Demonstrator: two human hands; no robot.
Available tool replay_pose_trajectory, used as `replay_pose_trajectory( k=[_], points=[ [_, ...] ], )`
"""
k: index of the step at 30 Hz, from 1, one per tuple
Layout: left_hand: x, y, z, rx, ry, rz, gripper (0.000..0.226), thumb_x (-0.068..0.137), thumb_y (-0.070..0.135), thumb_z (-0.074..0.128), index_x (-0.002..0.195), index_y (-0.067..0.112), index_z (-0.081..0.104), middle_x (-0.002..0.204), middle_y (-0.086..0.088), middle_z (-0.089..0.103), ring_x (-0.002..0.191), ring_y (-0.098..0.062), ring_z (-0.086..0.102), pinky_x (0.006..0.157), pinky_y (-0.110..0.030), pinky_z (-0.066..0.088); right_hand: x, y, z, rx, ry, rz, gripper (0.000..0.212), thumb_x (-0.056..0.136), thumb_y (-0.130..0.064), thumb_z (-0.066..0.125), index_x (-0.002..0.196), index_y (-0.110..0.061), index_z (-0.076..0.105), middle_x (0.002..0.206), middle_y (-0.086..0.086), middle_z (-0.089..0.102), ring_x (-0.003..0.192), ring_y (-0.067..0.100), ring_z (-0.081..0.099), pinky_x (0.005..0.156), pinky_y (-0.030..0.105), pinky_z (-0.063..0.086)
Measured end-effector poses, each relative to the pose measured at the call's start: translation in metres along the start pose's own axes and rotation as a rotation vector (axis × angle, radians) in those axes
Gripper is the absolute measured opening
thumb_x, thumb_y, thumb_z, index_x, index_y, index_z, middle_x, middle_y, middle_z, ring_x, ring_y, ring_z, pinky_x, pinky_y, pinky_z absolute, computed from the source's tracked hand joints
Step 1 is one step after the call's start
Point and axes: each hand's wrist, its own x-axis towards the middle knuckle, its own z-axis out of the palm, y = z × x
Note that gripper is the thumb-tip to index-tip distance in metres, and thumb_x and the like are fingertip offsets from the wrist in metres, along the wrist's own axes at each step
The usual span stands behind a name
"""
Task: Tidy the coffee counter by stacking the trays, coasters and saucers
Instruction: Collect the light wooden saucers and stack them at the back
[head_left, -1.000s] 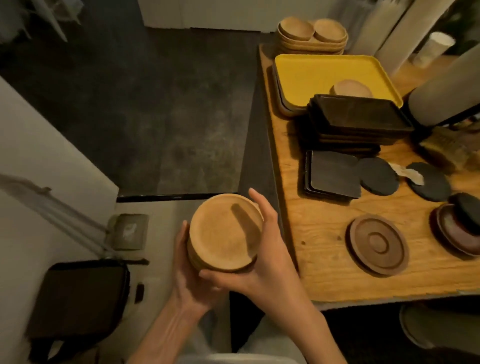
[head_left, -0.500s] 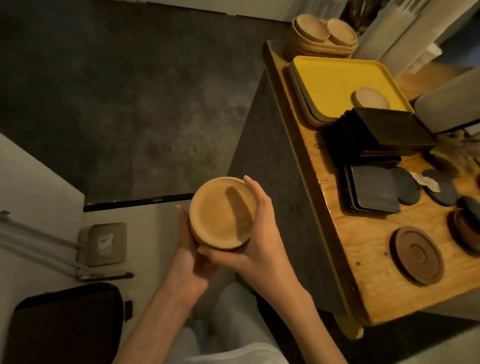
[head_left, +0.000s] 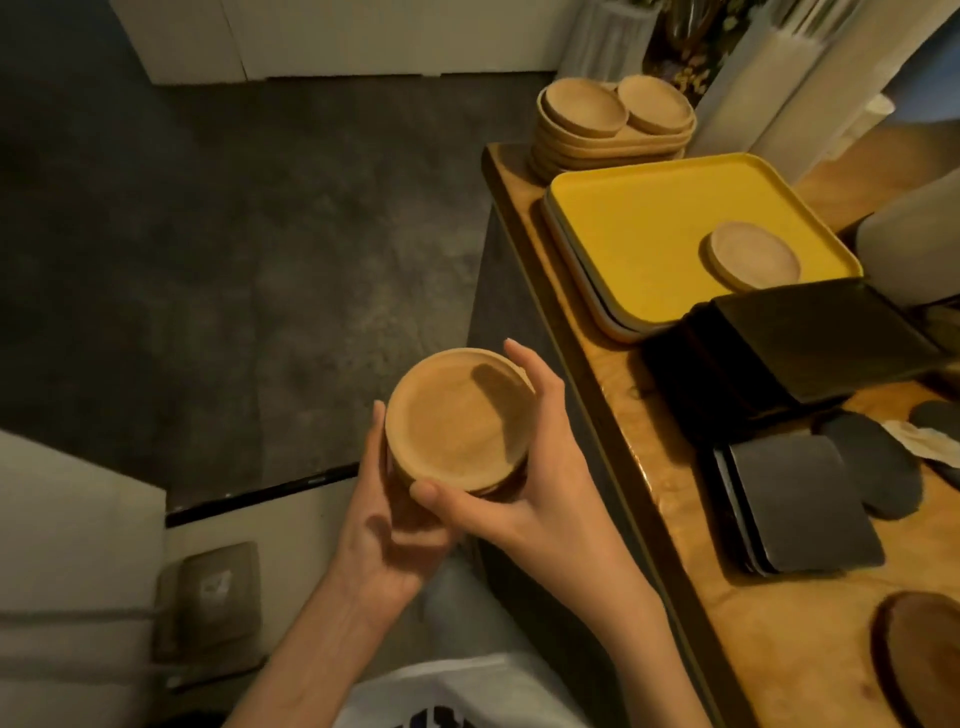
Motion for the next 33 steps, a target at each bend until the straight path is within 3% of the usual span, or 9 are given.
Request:
replay_pose_trajectory(
  k=[6, 9, 13, 17, 20, 25, 29, 33],
  points=[
    [0.098, 0.051, 0.093, 0.107, -0.076, -0.117, 0.064, 0.058, 0.059, 0.075, 0.094, 0.006, 0.078, 0.102, -0.02, 0.073, 0.089, -0.035, 0.072, 0.067, -0.045, 0.059, 0.109, 0.001, -0.06, -0.014, 0.176, 0.054, 0.092, 0.072, -0.067, 0.073, 0.145, -0.043, 0.023, 0.14, -0.032, 0.033, 0.135, -0.007, 0.032, 0.103, 0.006, 0.028],
    [0.102, 0.054, 0.094, 0.064, -0.141, -0.139, 0.072, 0.045, 0.05, 0.09, 0.097, 0.002, 0.076, 0.104, -0.024, 0.072, 0.089, -0.04, 0.071, 0.066, -0.048, 0.058, 0.114, -0.001, -0.059, -0.01, 0.177, 0.083, 0.091, 0.074, -0.066, 0.073, 0.146, -0.042, 0.023, 0.142, -0.031, 0.032, 0.136, -0.007, 0.03, 0.106, 0.01, 0.029],
    [0.103, 0.057, 0.088, -0.062, -0.169, -0.203, 0.077, 0.042, 0.047, 0.092, 0.102, 0.003, 0.075, 0.11, -0.022, 0.071, 0.094, -0.038, 0.07, 0.069, -0.049, 0.058, 0.109, -0.004, -0.06, 0.026, 0.144, 0.1, 0.097, 0.071, -0.068, 0.073, 0.148, -0.045, 0.017, 0.148, -0.028, 0.031, 0.139, -0.007, 0.027, 0.111, 0.017, 0.03],
    [0.139, 0.081, 0.093, 0.028, -0.159, -0.23, 0.086, 0.054, 0.057, 0.084, 0.124, 0.011, 0.066, 0.126, -0.022, 0.063, 0.111, -0.041, 0.063, 0.083, -0.06, 0.053, 0.132, -0.003, -0.087, -0.148, 0.262, 0.118, 0.086, 0.071, -0.066, 0.074, 0.142, -0.049, 0.029, 0.148, -0.025, 0.03, 0.14, -0.009, 0.022, 0.109, 0.005, 0.019],
    [0.158, 0.097, 0.098, -0.001, -0.172, -0.271, 0.099, 0.057, 0.056, 0.085, 0.139, 0.013, 0.05, 0.136, -0.024, 0.055, 0.118, -0.045, 0.057, 0.08, -0.062, 0.052, 0.141, -0.004, -0.116, -0.282, 0.345, 0.181, 0.073, 0.073, -0.066, 0.068, 0.137, -0.046, 0.039, 0.148, -0.018, 0.034, 0.139, -0.007, 0.025, 0.103, -0.002, 0.017],
    [0.177, 0.118, 0.108, -0.009, -0.211, -0.286, 0.099, 0.056, 0.053, 0.087, 0.139, 0.015, 0.048, 0.134, -0.024, 0.057, 0.116, -0.043, 0.058, 0.078, -0.062, 0.053, 0.144, -0.001, -0.179, -0.473, 0.374, 0.341, 0.077, 0.073, -0.069, 0.065, 0.14, -0.047, 0.032, 0.143, -0.02, 0.034, 0.134, 0.002, 0.03, 0.101, 0.015, 0.029],
    [0.19, 0.125, 0.113, 0.042, -0.282, -0.307, 0.094, 0.062, 0.055, 0.082, 0.14, 0.017, 0.048, 0.136, -0.023, 0.055, 0.12, -0.042, 0.057, 0.08, -0.06, 0.053, 0.162, 0.016, -0.217, -0.594, 0.193, 0.757, 0.102, 0.066, -0.062, 0.074, 0.149, -0.042, 0.019, 0.16, 0.004, 0.013, 0.145, 0.032, 0.019, 0.114, 0.054, 0.03],
    [0.196, 0.131, 0.113, 0.056, -0.274, -0.339, 0.092, 0.063, 0.056, 0.082, 0.138, 0.016, 0.049, 0.135, -0.024, 0.056, 0.119, -0.043, 0.057, 0.081, -0.061, 0.052, 0.181, 0.033, -0.227, -0.646, 0.034, 0.912, 0.11, 0.069, -0.058, 0.078, 0.152, -0.045, 0.006, 0.163, 0.006, -0.003, 0.147, 0.041, 0.009, 0.113, 0.058, 0.025]
  ],
)
